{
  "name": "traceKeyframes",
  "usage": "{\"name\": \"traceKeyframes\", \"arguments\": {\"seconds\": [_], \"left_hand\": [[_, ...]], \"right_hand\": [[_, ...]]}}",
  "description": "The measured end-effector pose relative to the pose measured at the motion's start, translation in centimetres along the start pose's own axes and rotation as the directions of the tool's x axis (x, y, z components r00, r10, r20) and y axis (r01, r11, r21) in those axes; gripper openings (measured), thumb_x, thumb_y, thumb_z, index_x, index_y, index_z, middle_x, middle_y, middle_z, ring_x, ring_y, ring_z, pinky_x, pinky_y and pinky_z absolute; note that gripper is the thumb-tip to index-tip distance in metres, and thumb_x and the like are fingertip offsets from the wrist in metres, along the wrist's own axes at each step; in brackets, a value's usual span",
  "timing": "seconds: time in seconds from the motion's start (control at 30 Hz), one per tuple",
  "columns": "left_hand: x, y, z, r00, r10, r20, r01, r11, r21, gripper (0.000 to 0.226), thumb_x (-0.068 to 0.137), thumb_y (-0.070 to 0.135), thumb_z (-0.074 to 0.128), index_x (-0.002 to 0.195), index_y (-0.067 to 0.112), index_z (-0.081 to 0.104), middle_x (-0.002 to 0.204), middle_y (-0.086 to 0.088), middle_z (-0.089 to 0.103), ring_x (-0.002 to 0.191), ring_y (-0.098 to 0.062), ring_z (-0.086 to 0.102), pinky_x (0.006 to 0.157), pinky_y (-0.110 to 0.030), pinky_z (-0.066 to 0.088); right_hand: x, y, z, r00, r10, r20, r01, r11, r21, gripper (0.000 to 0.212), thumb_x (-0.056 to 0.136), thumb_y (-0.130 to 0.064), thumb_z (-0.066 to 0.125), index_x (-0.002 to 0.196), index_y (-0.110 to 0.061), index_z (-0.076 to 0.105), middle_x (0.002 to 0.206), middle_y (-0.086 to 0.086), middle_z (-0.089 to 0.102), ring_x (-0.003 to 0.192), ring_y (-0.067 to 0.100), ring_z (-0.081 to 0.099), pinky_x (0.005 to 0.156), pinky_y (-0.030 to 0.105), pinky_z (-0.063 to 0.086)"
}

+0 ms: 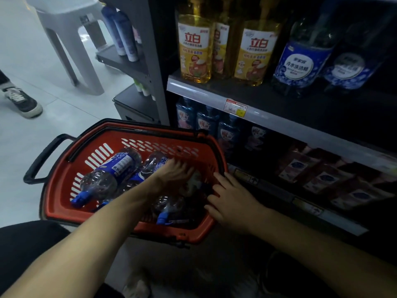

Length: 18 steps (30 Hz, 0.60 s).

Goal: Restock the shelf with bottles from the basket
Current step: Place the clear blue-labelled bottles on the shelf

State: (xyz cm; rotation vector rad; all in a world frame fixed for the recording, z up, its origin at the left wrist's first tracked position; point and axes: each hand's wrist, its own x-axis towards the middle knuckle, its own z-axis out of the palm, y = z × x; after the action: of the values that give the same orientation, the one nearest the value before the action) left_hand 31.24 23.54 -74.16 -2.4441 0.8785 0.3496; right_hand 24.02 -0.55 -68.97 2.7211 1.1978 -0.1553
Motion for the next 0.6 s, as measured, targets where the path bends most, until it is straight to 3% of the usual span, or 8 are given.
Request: {"name": "traceKeyframes", "arguments": {"seconds": [0.1,0.2,0.3,0.37,0.43,0.5,0.6], "left_hand": [[-0.8,-0.1,0.5,0.998,0.011,-0.054,-0.014,0.999,-0.045,0.104,0.066,0.067,0.073,0.141,-0.001,0.049,0.123,-0.023,0.065,0.103,-0.039,0.067,0.086,-0.047,0.057],[-2.5,-0.3,0.1,0.966,0.042,-0.256,-0.060,0.996,-0.063,0.092,0.066,0.061,0.061,0.132,-0.001,0.053,0.106,-0.018,0.071,0.086,-0.034,0.070,0.075,-0.038,0.059],[-3.9,-0.3,0.1,0.968,0.020,-0.252,-0.041,0.996,-0.081,0.115,0.051,0.067,0.081,0.139,-0.002,0.053,0.120,-0.019,0.068,0.102,-0.034,0.068,0.089,-0.041,0.058],[-4.3,-0.4,0.1,0.965,-0.060,-0.256,0.019,0.986,-0.163,0.125,0.050,0.072,0.083,0.144,-0.002,0.046,0.131,-0.020,0.063,0.114,-0.035,0.065,0.098,-0.045,0.056],[-4.9,-0.4,-0.2,0.945,-0.156,-0.286,0.069,0.954,-0.293,0.124,0.052,0.070,0.084,0.146,-0.001,0.045,0.136,-0.019,0.062,0.120,-0.035,0.064,0.101,-0.045,0.054],[-5.8,-0.3,-1.3,0.899,-0.288,-0.331,0.109,0.877,-0.468,0.117,0.058,0.062,0.087,0.148,0.002,0.043,0.135,-0.016,0.064,0.118,-0.035,0.066,0.097,-0.042,0.055],[-7.0,0.6,-3.2,0.798,-0.549,-0.248,0.200,0.630,-0.750,0.110,0.064,0.059,0.084,0.151,0.022,0.027,0.123,-0.009,0.070,0.105,-0.034,0.070,0.086,-0.041,0.056]], "right_hand": [[-0.1,0.0,0.3,1.000,0.000,-0.010,0.000,1.000,0.017,0.057,0.096,-0.049,0.032,0.084,-0.018,0.078,0.100,0.015,0.076,0.126,0.041,0.061,0.105,0.060,0.047],[-0.3,0.1,0.5,1.000,0.008,0.009,-0.009,0.999,0.035,0.060,0.098,-0.050,0.028,0.090,-0.019,0.079,0.108,0.015,0.075,0.132,0.041,0.056,0.110,0.060,0.043],[-0.2,-0.1,0.0,0.998,0.005,0.069,-0.008,0.999,0.039,0.064,0.098,-0.051,0.024,0.093,-0.019,0.078,0.112,0.016,0.074,0.135,0.041,0.053,0.113,0.060,0.039],[-0.2,-0.2,-0.1,0.995,-0.014,0.098,0.010,0.999,0.042,0.069,0.097,-0.052,0.017,0.101,-0.018,0.078,0.121,0.017,0.071,0.141,0.041,0.046,0.116,0.061,0.033],[-0.3,-0.3,-0.2,0.998,-0.015,0.064,0.014,1.000,0.011,0.066,0.097,-0.051,0.020,0.099,-0.019,0.078,0.118,0.016,0.072,0.139,0.041,0.048,0.114,0.061,0.036],[-0.4,-0.3,-0.1,1.000,-0.004,0.027,0.005,1.000,-0.022,0.057,0.096,-0.049,0.030,0.085,-0.022,0.079,0.102,0.012,0.076,0.127,0.039,0.061,0.105,0.060,0.048],[-0.4,-0.4,-0.3,1.000,0.022,-0.001,-0.022,1.000,-0.003,0.051,0.094,-0.048,0.036,0.075,-0.025,0.078,0.092,0.010,0.077,0.117,0.038,0.068,0.098,0.058,0.053]]}}
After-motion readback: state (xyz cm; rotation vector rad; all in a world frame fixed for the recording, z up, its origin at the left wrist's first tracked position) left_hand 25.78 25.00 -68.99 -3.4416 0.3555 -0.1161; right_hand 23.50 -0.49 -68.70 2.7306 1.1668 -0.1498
